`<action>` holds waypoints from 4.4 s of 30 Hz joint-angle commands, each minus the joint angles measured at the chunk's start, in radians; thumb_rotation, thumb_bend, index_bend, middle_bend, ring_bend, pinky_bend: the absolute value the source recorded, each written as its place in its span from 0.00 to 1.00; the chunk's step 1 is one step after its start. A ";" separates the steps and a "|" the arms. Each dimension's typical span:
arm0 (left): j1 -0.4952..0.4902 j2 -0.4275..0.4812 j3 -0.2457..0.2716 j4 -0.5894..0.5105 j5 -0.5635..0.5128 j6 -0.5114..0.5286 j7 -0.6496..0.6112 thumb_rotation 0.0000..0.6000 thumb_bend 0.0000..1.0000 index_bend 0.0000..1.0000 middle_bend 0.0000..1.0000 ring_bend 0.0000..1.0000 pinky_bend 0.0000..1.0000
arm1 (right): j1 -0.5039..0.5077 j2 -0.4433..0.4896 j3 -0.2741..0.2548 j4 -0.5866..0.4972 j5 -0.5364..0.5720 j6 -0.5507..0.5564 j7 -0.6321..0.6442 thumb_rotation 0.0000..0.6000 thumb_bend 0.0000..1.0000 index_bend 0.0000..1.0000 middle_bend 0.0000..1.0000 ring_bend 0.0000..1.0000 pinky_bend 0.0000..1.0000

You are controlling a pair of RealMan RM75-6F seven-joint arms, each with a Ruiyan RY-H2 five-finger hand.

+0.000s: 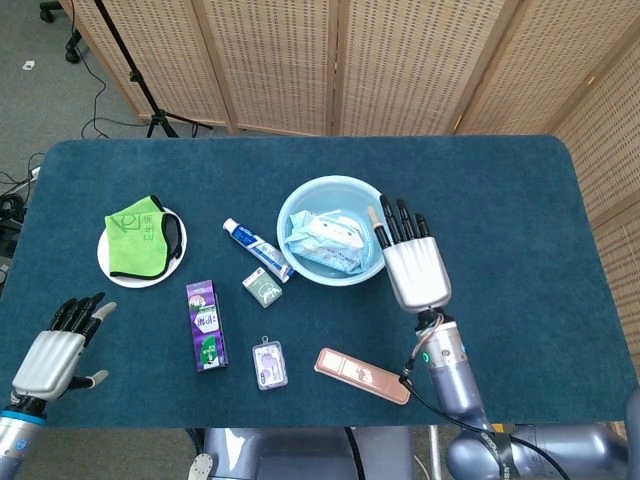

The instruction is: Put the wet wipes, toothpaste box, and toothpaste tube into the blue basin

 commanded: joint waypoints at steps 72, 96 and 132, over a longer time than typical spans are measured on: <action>-0.320 0.167 -0.107 -0.183 -0.203 -0.474 0.160 1.00 0.12 0.00 0.00 0.00 0.00 | -0.599 0.229 -0.253 0.288 -0.393 -0.092 0.808 1.00 0.21 0.12 0.02 0.00 0.20; -0.575 -0.070 -0.071 -0.169 -0.489 -0.594 0.562 1.00 0.13 0.00 0.00 0.00 0.00 | -0.633 0.265 -0.202 0.275 -0.411 -0.108 0.883 1.00 0.21 0.13 0.02 0.00 0.20; -0.563 -0.210 0.073 -0.064 -0.407 -0.411 0.643 1.00 0.25 0.55 0.25 0.27 0.28 | -0.662 0.282 -0.165 0.263 -0.429 -0.117 0.918 1.00 0.21 0.13 0.03 0.00 0.20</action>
